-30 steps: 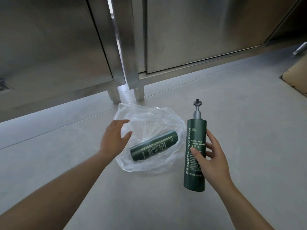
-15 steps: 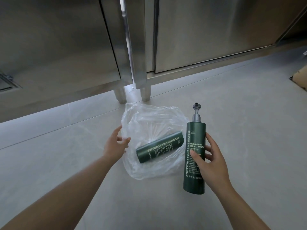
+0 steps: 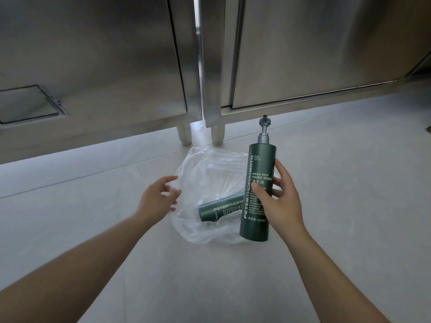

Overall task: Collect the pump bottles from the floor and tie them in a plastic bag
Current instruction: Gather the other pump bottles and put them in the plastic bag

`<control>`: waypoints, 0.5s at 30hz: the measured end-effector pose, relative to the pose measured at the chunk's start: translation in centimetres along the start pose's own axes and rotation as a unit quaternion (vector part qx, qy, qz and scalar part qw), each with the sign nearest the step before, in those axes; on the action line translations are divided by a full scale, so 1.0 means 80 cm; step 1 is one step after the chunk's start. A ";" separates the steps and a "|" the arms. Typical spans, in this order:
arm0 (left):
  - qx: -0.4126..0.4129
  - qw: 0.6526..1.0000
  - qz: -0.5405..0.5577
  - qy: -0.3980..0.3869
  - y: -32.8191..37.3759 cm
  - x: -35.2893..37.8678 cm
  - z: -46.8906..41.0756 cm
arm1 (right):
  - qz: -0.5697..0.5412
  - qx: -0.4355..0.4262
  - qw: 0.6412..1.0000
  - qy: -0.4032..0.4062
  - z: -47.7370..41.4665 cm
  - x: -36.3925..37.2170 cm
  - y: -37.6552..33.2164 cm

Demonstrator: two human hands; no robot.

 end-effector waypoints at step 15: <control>0.006 1.000 0.024 0.003 -0.005 0.003 0.023 | 0.065 -0.080 0.993 -0.053 -0.062 0.073 -0.028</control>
Point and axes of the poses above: each hand's wrist, its own z-axis away from the middle knuckle, its own x-axis out of the palm, y = z × x, the point moved 6 cm from there along -z, towards the middle knuckle, and after that the axes turned 12 degrees about -y, right-handed, at the moved point
